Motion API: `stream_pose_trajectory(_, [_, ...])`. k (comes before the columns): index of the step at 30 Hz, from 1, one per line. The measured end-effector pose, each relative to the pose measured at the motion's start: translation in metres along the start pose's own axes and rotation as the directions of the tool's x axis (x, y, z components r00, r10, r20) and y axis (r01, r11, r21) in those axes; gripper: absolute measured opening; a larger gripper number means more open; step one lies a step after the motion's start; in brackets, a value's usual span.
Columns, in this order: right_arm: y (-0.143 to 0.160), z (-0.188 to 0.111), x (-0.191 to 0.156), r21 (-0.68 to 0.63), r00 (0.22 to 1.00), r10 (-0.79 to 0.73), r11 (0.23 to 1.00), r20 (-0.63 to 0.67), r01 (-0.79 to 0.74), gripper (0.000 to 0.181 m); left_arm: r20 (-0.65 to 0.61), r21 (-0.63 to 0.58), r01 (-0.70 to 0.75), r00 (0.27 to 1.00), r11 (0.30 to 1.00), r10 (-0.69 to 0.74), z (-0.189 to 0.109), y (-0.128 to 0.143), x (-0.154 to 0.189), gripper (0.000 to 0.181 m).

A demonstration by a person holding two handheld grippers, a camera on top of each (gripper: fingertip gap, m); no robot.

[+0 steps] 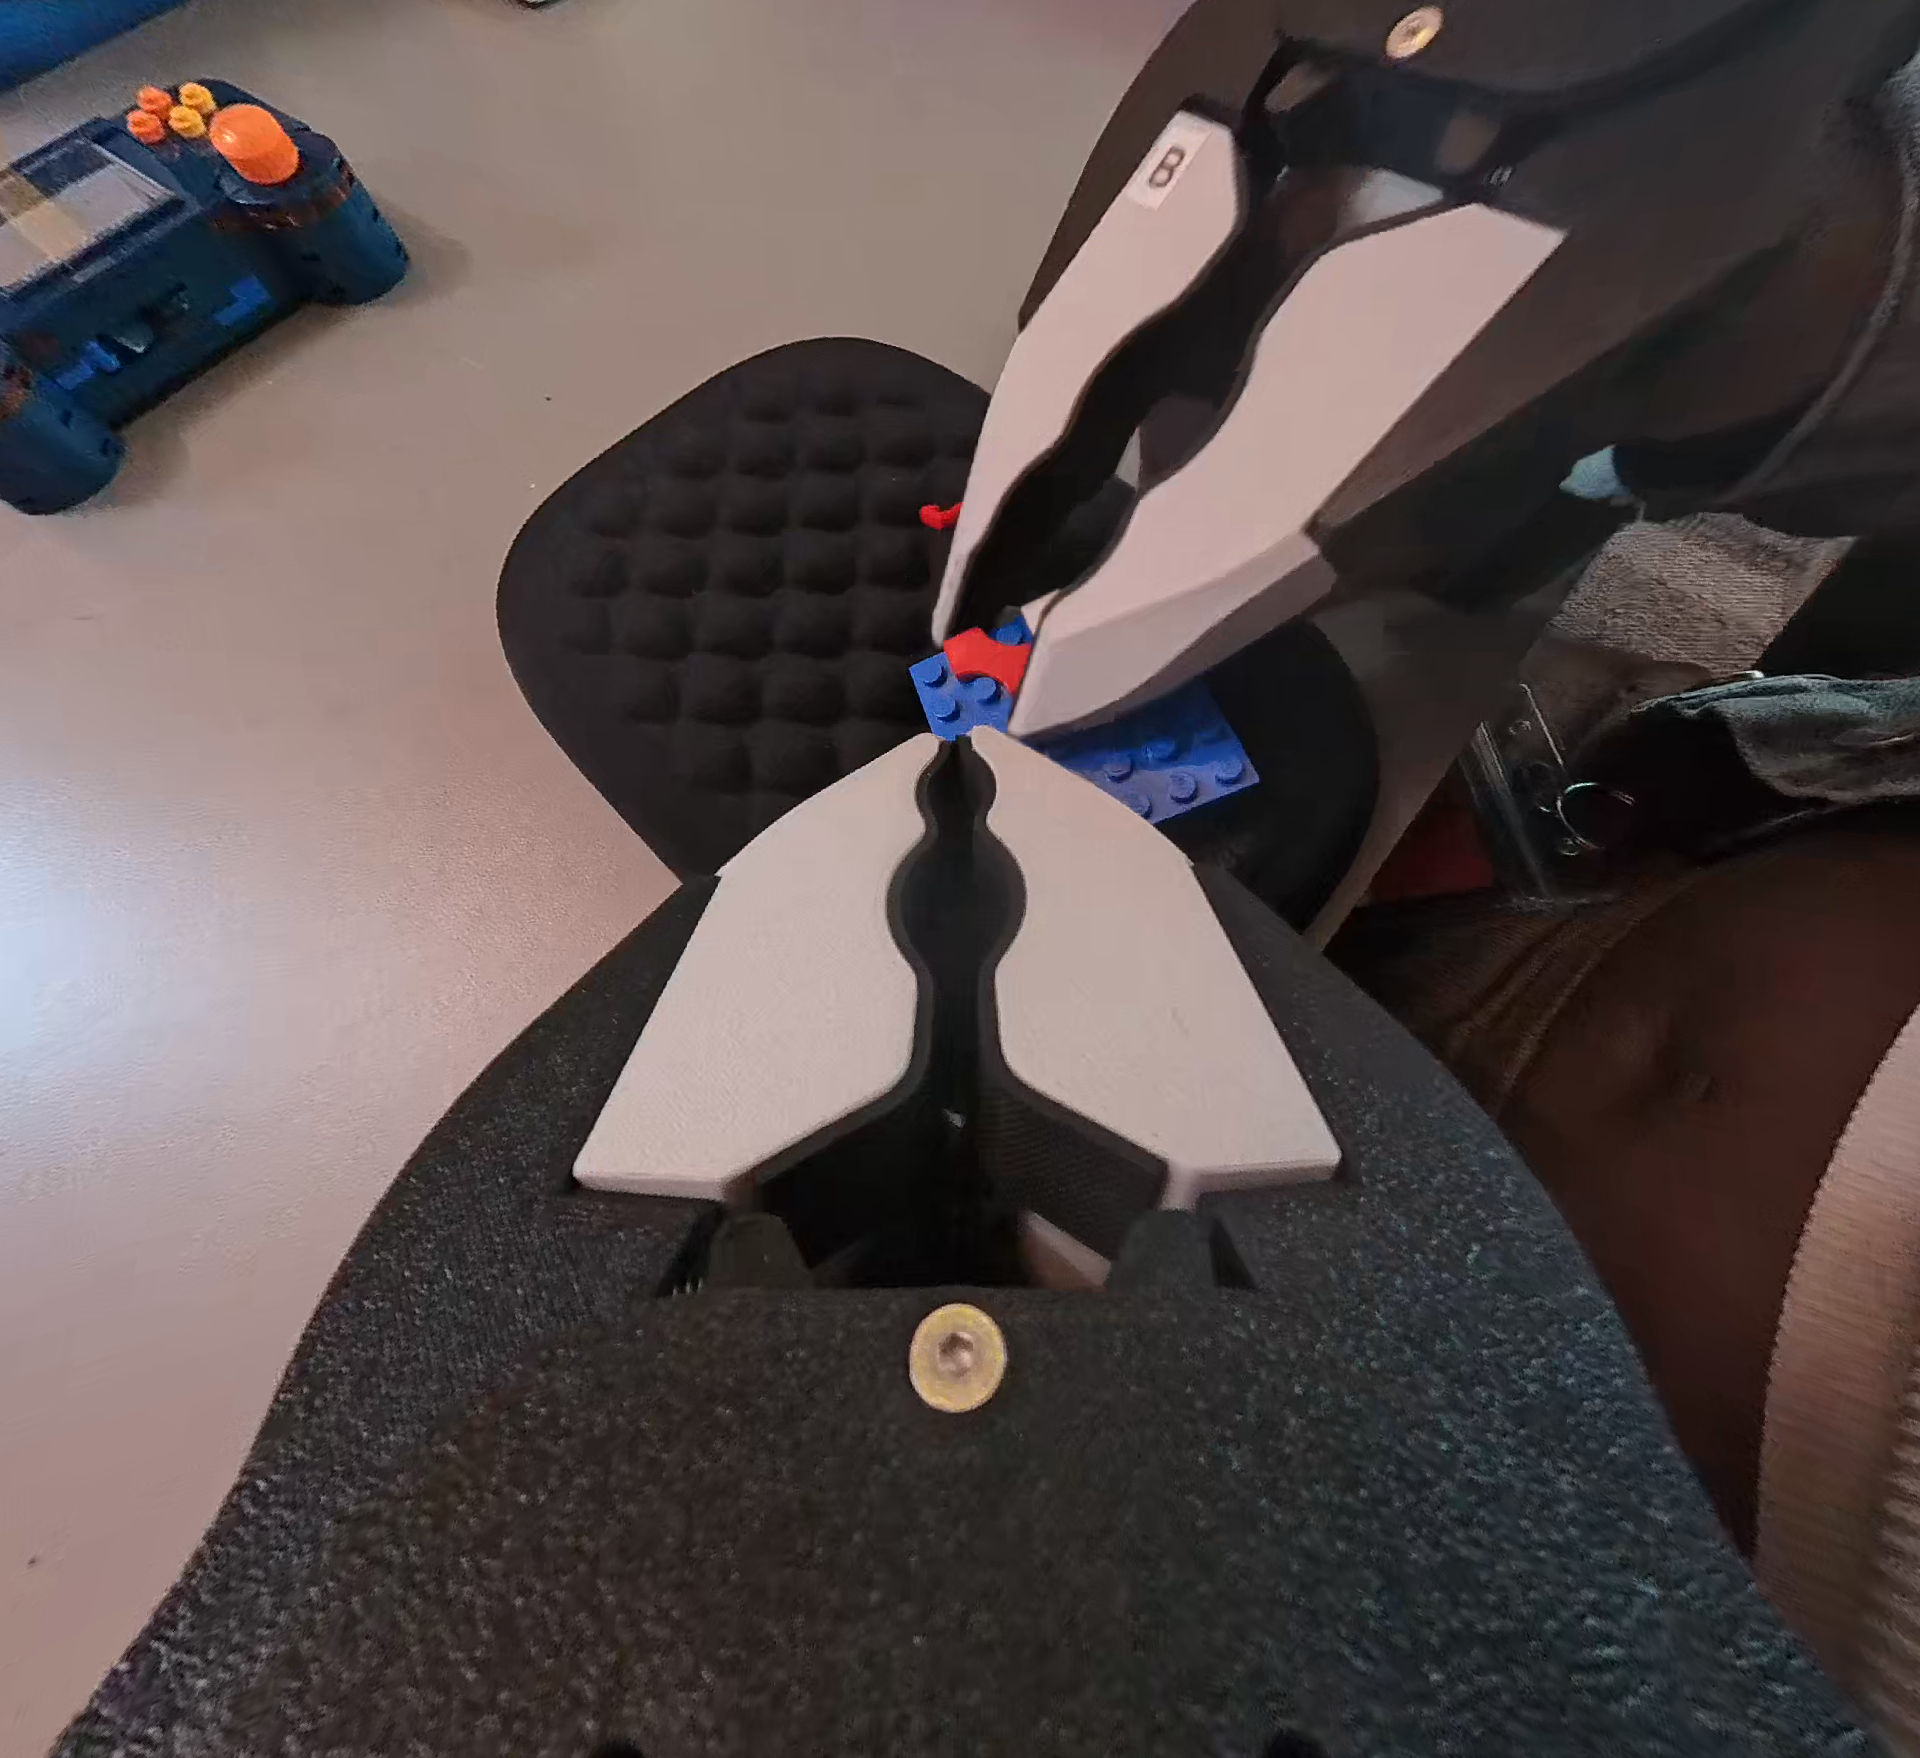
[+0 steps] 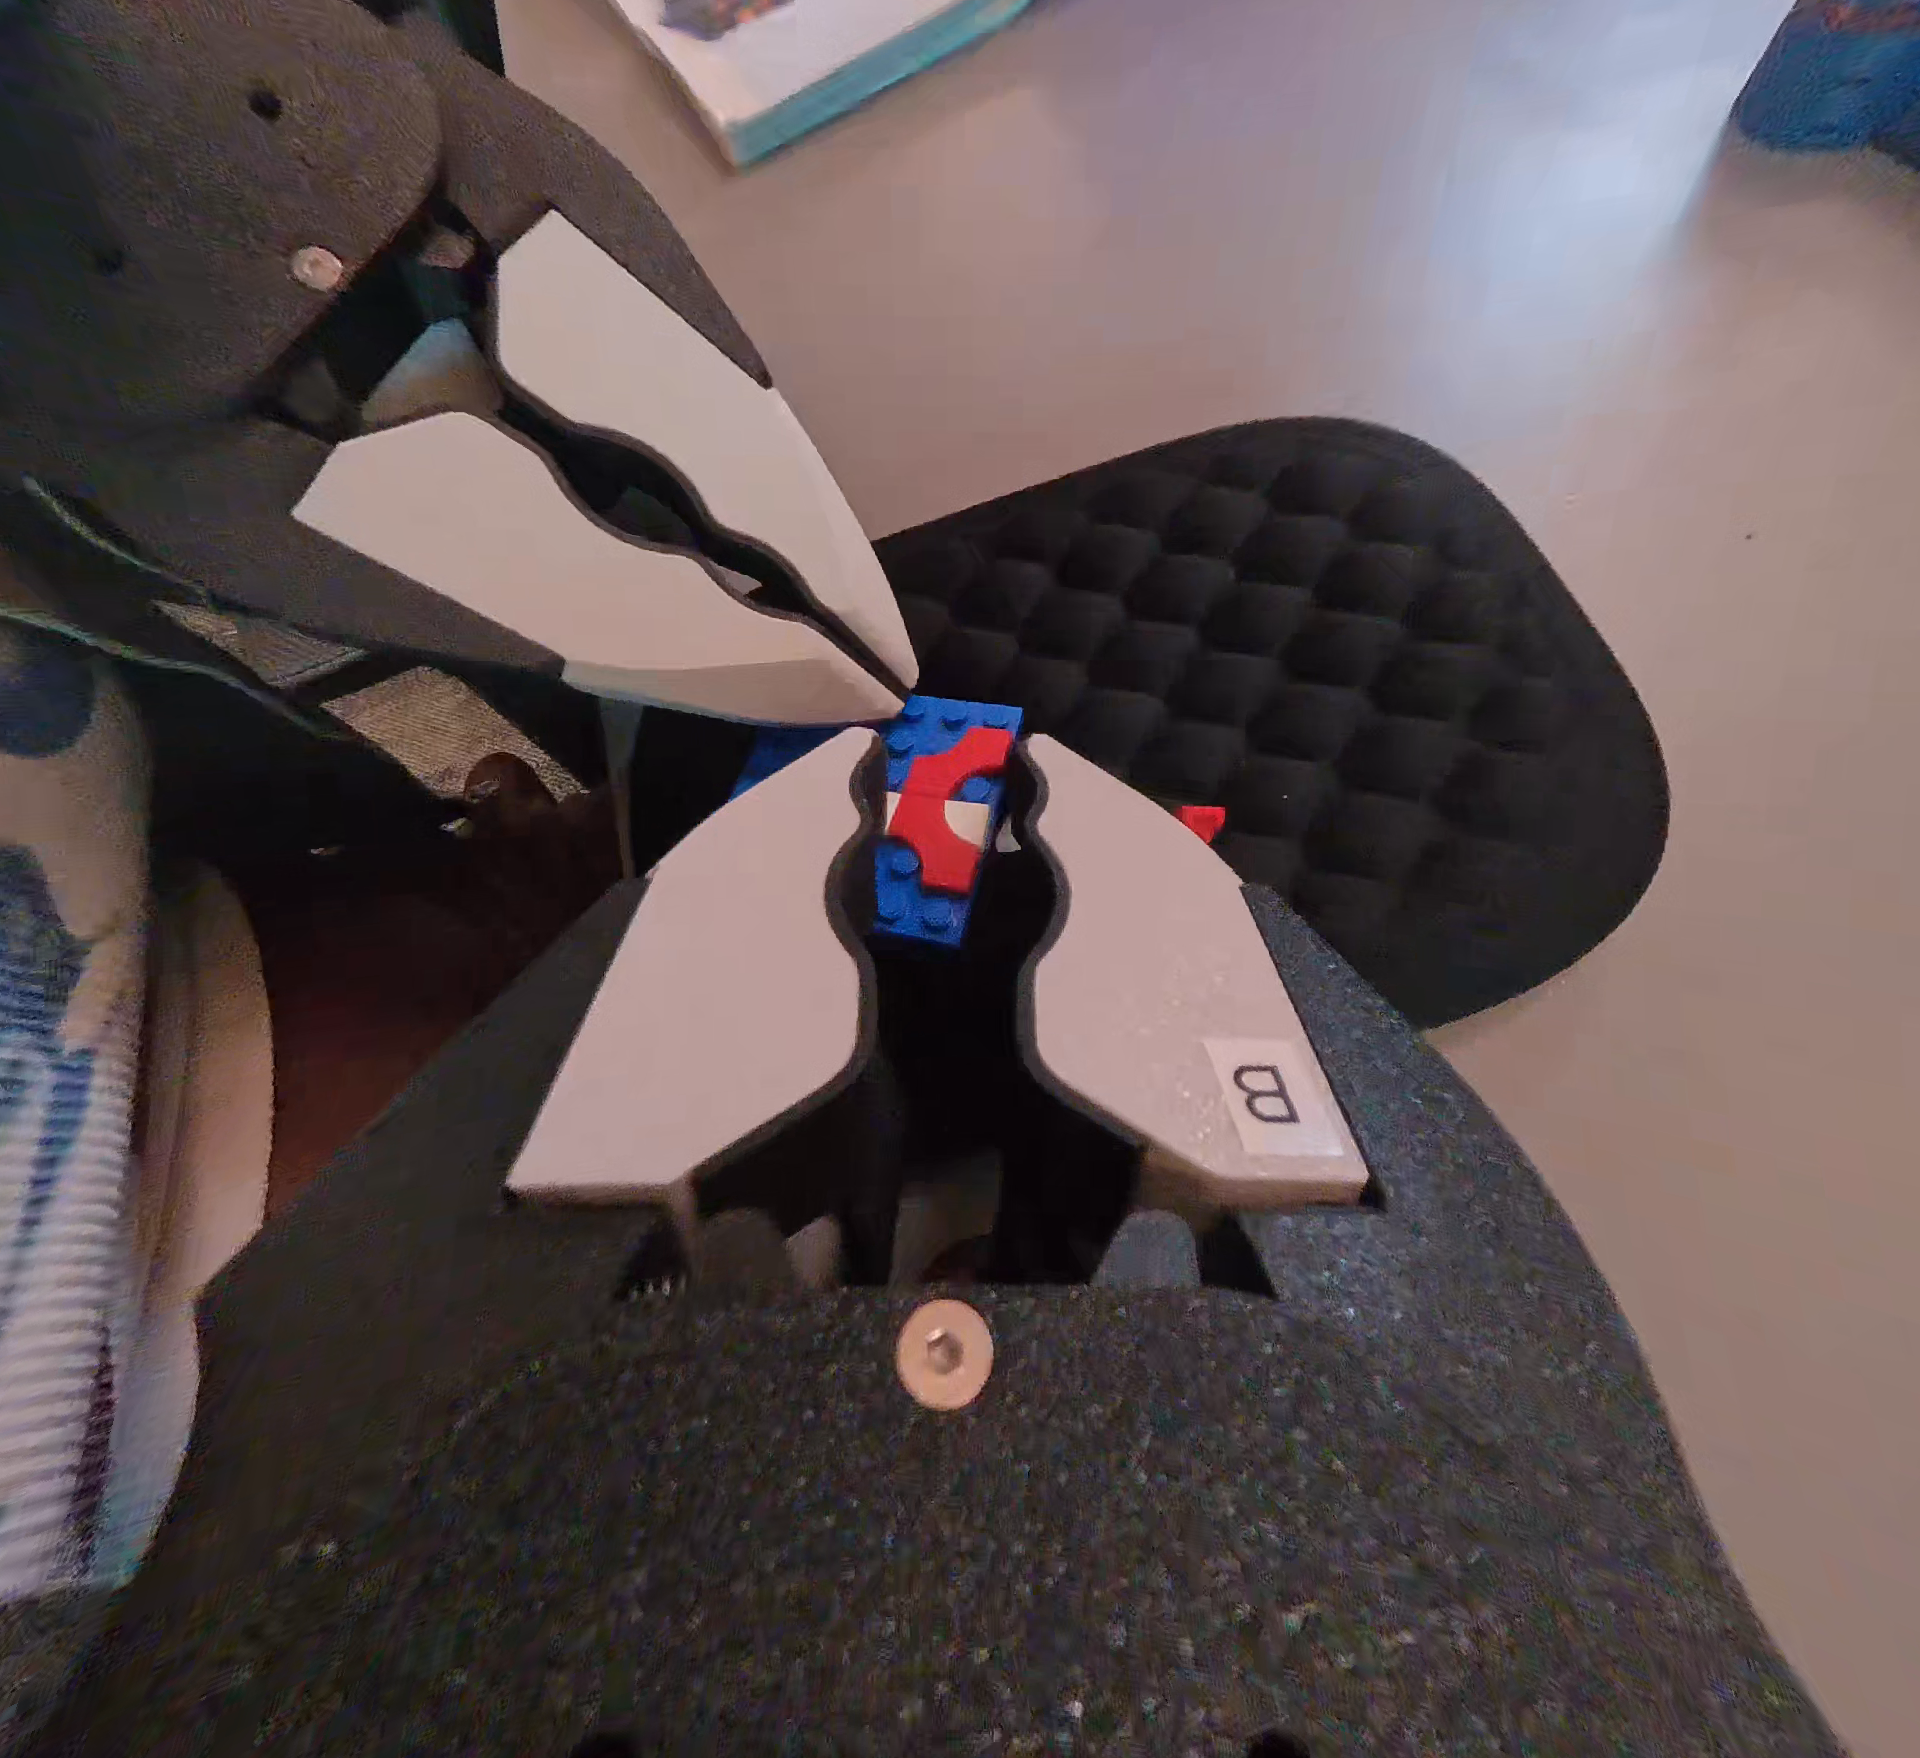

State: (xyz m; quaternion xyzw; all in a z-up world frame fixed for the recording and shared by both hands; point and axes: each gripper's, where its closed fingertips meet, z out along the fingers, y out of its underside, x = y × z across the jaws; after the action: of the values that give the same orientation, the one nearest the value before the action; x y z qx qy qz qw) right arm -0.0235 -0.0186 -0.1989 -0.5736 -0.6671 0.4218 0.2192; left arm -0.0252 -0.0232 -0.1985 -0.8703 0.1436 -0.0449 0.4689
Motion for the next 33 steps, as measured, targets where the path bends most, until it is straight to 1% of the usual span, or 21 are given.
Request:
stream_pose_trajectory(2, [0.000,0.002,0.001,-0.024,0.999,0.020,1.000,-0.026,-0.021,0.022,0.024,-0.002,-0.028,0.999,1.000,0.028,0.000,0.000,0.000,0.000])
stream_pose_trajectory(4, [0.000,0.003,0.001,-0.029,0.998,-0.022,0.999,-0.056,0.021,0.022,0.029,0.004,-0.031,0.999,1.000,0.031,0.000,0.001,-0.001,0.000])
stream_pose_trajectory(7, [0.000,0.002,0.001,-0.009,0.985,-0.128,0.992,-0.115,0.128,0.021,0.012,0.019,-0.015,1.000,1.000,0.015,0.000,0.002,0.000,0.000])
stream_pose_trajectory(10, [-0.002,0.002,-0.001,0.000,0.948,-0.260,0.964,-0.181,0.264,0.021,0.011,0.018,-0.014,1.000,1.000,0.014,-0.001,0.002,0.000,0.000])
stream_pose_trajectory(11, [-0.003,0.001,-0.001,0.007,0.930,-0.304,0.950,-0.205,0.312,0.021,0.014,0.014,-0.018,1.000,1.000,0.017,-0.001,0.002,0.000,0.000])
stream_pose_trajectory(12, [-0.008,0.001,0.001,0.020,0.893,-0.369,0.922,-0.259,0.387,0.007,0.009,0.016,-0.017,1.000,1.000,0.016,0.001,0.001,0.002,0.000])
stream_pose_trajectory(13, [-0.009,0.005,0.001,-0.046,0.817,-0.487,0.866,-0.309,0.498,0.006,0.019,0.006,-0.030,0.999,1.000,0.030,0.002,0.002,0.000,0.000])
stream_pose_trajectory(14, [-0.011,0.006,0.002,-0.088,0.771,-0.549,0.829,-0.324,0.553,0.005,0.016,0.005,-0.036,0.999,0.999,0.035,0.001,0.003,0.000,0.000])
stream_pose_trajectory(15, [-0.010,0.006,0.002,-0.060,0.824,-0.490,0.867,-0.285,0.495,0.006,0.009,0.019,-0.014,1.000,1.000,0.014,0.001,0.002,0.000,0.000])
stream_pose_trajectory(16, [-0.009,0.006,0.002,0.004,0.898,-0.378,0.921,-0.224,0.389,0.006,0.009,0.029,-0.004,1.000,1.000,0.004,0.001,0.002,0.001,0.000])
stream_pose_trajectory(17, [-0.009,0.003,0.003,0.052,0.947,-0.272,0.957,-0.169,0.285,0.006,0.018,0.025,-0.004,1.000,1.000,0.003,0.001,0.001,0.000,0.000])
stream_pose_trajectory(18, [-0.012,-0.002,0.004,0.083,0.967,-0.213,0.971,-0.139,0.226,0.006,0.028,0.023,-0.012,1.000,1.000,0.011,0.001,0.001,0.000,0.000])
stream_pose_trajectory(21, [-0.017,-0.013,0.012,0.118,0.962,-0.219,0.964,-0.163,0.240,0.000,0.018,0.032,0.006,1.000,0.999,-0.007,0.001,0.000,-0.001,0.000])
stream_pose_trajectory(24, [-0.030,-0.020,0.030,0.192,0.987,-0.098,0.974,-0.125,0.121,0.000,0.045,0.037,-0.010,0.999,0.999,0.008,0.001,-0.001,-0.001,0.000])
stream_pose_trajectory(25, [-0.032,-0.018,0.038,0.189,0.989,-0.092,0.975,-0.119,0.113,0.000,0.055,0.037,-0.019,0.998,0.999,0.017,0.001,-0.001,-0.001,0.000])
stream_pose_trajectory(27, [-0.028,-0.010,0.049,0.114,0.989,-0.101,0.987,-0.107,0.113,0.000,0.070,0.036,-0.039,0.997,0.999,0.036,0.000,-0.002,-0.001,0.000])
stream_pose_trajectory(28, [-0.030,-0.010,0.048,0.115,0.992,-0.098,0.988,-0.077,0.106,0.000,0.077,0.038,-0.045,0.996,0.998,0.042,0.000,-0.003,-0.001,0.000])
stream_pose_trajectory(29, [-0.032,-0.012,0.045,0.129,0.996,-0.082,0.988,-0.046,0.088,0.009,0.089,0.041,-0.056,0.995,0.998,0.052,-0.001,-0.004,-0.001,0.001])
stream_pose_trajectory(30, [-0.033,-0.016,0.039,0.136,0.998,-0.061,0.989,-0.006,0.061,0.012,0.102,0.042,-0.073,0.992,0.996,0.068,-0.001,-0.005,-0.002,0.003])
stream_pose_trajectory(32, [-0.028,-0.024,0.028,0.120,0.999,0.002,0.993,0.044,-0.007,0.022,0.127,0.043,-0.084,0.989,0.996,0.078,-0.003,-0.007,-0.004,0.008])
stream_pose_trajectory(33, [-0.023,-0.028,0.021,0.117,0.998,0.027,0.993,0.054,-0.033,0.023,0.134,0.041,-0.083,0.988,0.996,0.077,-0.003,-0.007,-0.005,0.010])
